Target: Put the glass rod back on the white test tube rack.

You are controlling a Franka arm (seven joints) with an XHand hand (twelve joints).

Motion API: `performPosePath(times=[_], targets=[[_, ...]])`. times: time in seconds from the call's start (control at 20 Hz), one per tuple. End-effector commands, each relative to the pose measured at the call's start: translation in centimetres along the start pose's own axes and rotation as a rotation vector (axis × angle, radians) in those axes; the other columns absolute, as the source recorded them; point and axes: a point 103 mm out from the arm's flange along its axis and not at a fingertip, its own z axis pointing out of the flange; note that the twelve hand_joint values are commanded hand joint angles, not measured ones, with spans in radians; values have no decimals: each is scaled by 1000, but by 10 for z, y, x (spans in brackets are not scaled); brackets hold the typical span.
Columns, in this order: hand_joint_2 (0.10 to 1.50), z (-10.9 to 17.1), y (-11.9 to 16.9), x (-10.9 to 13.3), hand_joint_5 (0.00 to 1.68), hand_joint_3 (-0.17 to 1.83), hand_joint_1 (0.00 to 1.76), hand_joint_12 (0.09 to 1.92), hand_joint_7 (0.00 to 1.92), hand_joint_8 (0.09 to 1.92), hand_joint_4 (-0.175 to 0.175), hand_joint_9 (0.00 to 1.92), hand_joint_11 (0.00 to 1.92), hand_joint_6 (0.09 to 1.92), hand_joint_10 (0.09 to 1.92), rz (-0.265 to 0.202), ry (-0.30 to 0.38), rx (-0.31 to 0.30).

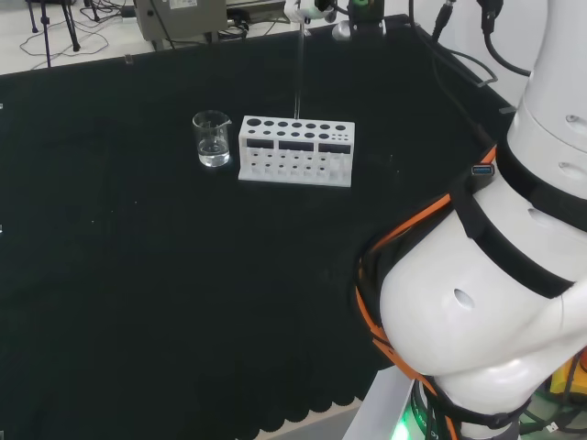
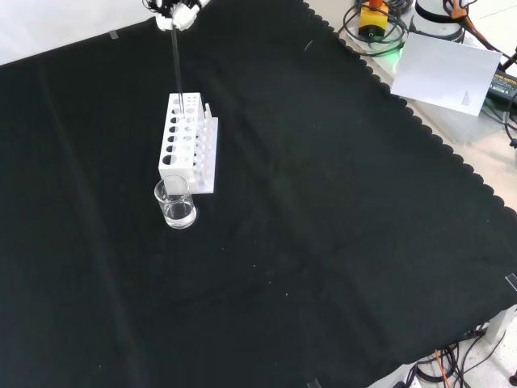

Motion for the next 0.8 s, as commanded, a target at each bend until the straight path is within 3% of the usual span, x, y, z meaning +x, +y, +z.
performPosePath(times=[0.05,0.8], targets=[[1100,9,7,0,1342,-175,1310,827,1211,955,-175,1718,1304,87,699,-8,10,14],[1101,4,21,-10,1342,-175,1309,828,1211,956,-175,1718,1304,87,701,-4,28,12]])
